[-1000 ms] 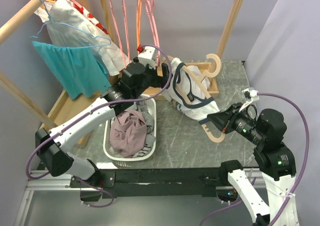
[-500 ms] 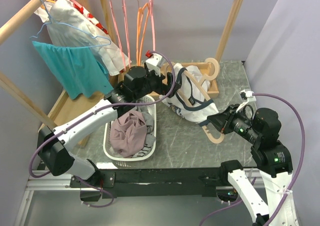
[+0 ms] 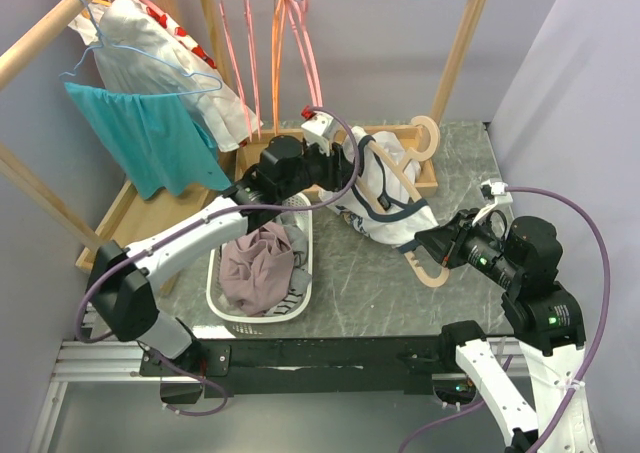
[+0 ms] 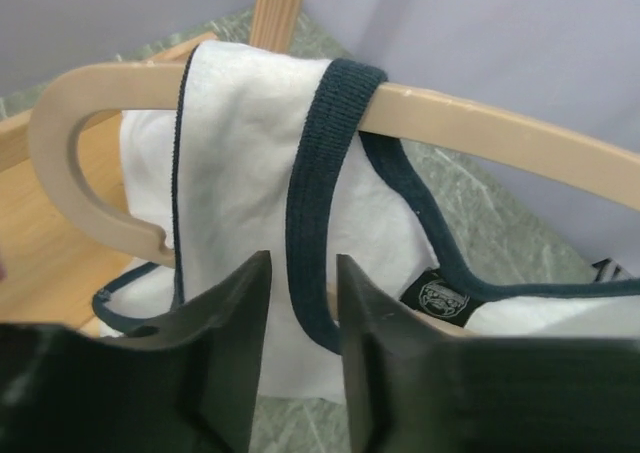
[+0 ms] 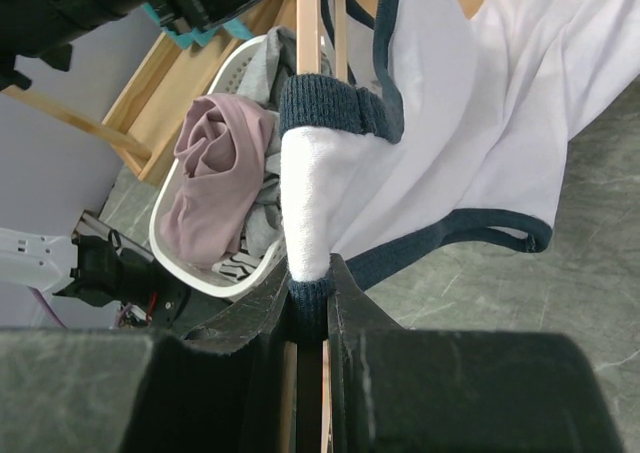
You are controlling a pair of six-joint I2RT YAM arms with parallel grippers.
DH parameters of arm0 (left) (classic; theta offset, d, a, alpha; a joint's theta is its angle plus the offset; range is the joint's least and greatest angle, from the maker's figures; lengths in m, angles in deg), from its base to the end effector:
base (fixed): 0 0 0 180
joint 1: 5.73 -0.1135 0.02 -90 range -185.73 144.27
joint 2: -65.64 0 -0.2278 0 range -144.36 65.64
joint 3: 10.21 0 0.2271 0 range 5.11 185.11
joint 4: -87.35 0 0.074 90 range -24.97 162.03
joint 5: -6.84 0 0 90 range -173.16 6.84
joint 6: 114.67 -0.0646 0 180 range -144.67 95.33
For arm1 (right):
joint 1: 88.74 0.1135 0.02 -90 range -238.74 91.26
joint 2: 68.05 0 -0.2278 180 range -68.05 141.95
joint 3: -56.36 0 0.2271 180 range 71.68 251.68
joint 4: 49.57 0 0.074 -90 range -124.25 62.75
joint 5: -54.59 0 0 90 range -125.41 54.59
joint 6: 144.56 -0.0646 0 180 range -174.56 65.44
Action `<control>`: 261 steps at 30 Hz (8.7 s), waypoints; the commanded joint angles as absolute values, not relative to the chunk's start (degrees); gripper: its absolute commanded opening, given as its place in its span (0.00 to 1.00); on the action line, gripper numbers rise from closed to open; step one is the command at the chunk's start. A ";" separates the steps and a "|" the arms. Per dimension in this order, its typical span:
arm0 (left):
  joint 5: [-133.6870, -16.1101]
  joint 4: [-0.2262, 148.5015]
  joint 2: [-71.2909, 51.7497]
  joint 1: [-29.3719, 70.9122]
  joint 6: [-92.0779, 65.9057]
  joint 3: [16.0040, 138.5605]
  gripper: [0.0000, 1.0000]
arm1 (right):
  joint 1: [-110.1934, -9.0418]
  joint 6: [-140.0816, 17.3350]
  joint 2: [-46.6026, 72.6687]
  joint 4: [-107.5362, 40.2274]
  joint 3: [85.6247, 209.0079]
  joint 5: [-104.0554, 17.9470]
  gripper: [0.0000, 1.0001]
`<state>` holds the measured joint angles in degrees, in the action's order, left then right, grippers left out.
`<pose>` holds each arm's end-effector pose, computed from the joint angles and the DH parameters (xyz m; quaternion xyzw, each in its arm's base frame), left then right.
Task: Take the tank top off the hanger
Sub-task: Remove the tank top from the hanger, then place the hanger at the clothesline.
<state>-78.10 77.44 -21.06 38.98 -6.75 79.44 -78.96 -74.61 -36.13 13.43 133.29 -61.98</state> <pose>0.2597 -0.2651 0.3358 0.2017 0.7209 -0.3724 0.5486 0.1060 0.0476 0.3539 -0.0641 0.7962 0.3269 0.5050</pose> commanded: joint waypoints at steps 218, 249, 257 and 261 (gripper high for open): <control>-61.72 94.97 -30.95 51.23 12.24 77.98 0.01 | -78.72 -82.77 -38.34 -5.95 122.40 -39.62 0.00; -52.57 135.14 -37.72 45.07 40.29 73.76 0.01 | -78.64 -91.64 -52.93 -17.53 106.05 -56.24 0.64; -52.92 137.16 -38.16 44.37 42.31 72.61 0.01 | -78.72 -95.17 -53.98 -25.11 102.71 -60.99 0.27; -53.19 135.32 -38.08 44.46 41.78 72.61 0.01 | -78.72 -94.64 -55.04 -24.06 103.94 -61.08 0.00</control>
<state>-54.06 132.28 -38.35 44.44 40.96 72.62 -78.96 -95.16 -53.76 -20.75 102.49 -59.55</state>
